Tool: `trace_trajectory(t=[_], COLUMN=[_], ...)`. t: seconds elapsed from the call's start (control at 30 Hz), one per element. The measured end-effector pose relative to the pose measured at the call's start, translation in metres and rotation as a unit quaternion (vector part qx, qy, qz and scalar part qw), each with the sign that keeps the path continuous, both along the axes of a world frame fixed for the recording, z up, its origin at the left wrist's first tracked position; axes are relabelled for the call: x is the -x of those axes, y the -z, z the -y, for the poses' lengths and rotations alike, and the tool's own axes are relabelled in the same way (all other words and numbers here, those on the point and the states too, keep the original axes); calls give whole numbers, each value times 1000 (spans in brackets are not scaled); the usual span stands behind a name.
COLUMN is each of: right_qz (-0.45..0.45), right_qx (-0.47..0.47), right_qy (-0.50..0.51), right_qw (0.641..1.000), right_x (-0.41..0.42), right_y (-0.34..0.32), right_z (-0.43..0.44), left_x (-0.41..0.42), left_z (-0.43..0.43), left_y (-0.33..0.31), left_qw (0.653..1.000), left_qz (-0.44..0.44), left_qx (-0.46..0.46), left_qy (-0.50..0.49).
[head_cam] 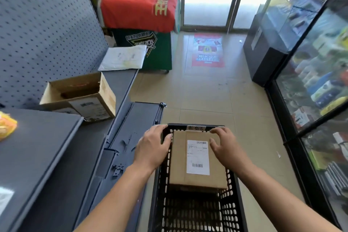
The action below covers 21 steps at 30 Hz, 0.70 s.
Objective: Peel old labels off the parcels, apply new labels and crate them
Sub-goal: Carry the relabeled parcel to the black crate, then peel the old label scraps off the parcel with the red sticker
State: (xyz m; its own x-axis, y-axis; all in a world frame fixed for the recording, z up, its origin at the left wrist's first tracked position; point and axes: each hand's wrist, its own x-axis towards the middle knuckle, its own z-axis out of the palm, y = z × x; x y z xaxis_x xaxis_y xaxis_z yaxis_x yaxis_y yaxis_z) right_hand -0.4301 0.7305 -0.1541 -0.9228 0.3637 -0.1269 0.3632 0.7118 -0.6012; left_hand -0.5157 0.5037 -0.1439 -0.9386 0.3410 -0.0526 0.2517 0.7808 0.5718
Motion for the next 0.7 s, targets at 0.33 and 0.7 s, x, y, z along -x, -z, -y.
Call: trace_trajectory(t=[0.33,0.7], right_qz=[-105,-198], right_qx=[-33,-16], right_qy=[-171,-403], right_qw=[979,893], right_x=[8,-14], right_y=[-117,-181], right_z=[77,255], left_x=[-60,-204], left_z=[84,261], left_y=[-119,-183], left_qw=[982,894], left_qz=[-120,-185], left_qx=[-14,38], left_qy=[-148,-406])
